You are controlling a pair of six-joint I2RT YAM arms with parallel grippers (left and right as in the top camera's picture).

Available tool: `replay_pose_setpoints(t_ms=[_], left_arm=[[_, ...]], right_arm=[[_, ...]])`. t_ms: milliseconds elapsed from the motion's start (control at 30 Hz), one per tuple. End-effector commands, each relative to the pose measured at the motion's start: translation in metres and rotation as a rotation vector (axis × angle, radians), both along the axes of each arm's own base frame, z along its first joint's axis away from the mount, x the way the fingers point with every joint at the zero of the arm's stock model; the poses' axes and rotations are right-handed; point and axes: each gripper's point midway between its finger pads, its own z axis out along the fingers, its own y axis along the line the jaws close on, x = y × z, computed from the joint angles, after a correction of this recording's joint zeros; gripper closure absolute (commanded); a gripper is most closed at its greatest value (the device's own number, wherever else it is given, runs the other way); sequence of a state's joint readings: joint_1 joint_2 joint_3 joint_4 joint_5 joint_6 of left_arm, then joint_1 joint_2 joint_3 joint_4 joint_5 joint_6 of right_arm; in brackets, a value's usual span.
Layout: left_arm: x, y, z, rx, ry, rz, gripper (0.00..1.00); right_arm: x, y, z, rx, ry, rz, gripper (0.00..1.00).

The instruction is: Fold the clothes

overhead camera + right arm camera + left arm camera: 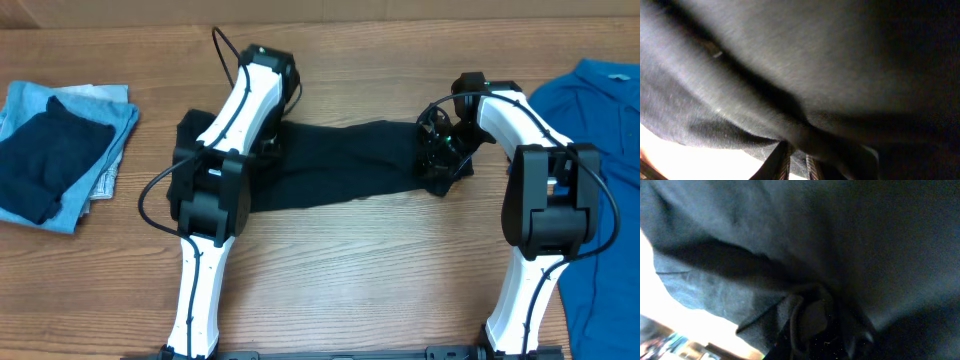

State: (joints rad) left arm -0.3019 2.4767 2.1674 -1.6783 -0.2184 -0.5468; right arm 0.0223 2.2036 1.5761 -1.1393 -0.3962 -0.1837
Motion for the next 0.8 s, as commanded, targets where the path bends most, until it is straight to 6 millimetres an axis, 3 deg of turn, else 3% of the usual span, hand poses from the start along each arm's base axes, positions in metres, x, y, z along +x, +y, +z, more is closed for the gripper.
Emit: replay_pose_setpoints(t_ms=[0,67,167,333,567,767], left_arm=[[-0.012,0.028,-0.006,0.177,0.036,-0.021,0.96],[-0.008,0.038,-0.005,0.218,0.012,-0.017,0.96],[-0.002,0.043,-0.007,0.220,-0.013,-0.007,0.96],[0.003,0.043,-0.009,0.213,-0.031,0.001,0.96],[0.002,0.043,-0.009,0.210,-0.030,0.002,0.95],[0.005,0.041,-0.010,0.203,-0.036,-0.012,0.94]], right_arm=[[-0.008,-0.024,-0.017,-0.155,0.027,0.028,0.83],[-0.011,-0.036,-0.019,-0.218,0.038,0.036,0.83],[-0.005,-0.038,-0.013,-0.219,0.026,0.024,0.84],[0.011,-0.054,0.034,-0.251,0.018,-0.007,0.81],[0.016,-0.058,0.035,-0.273,0.030,-0.106,0.75],[0.033,-0.040,0.037,-0.166,-0.032,-0.132,0.65]])
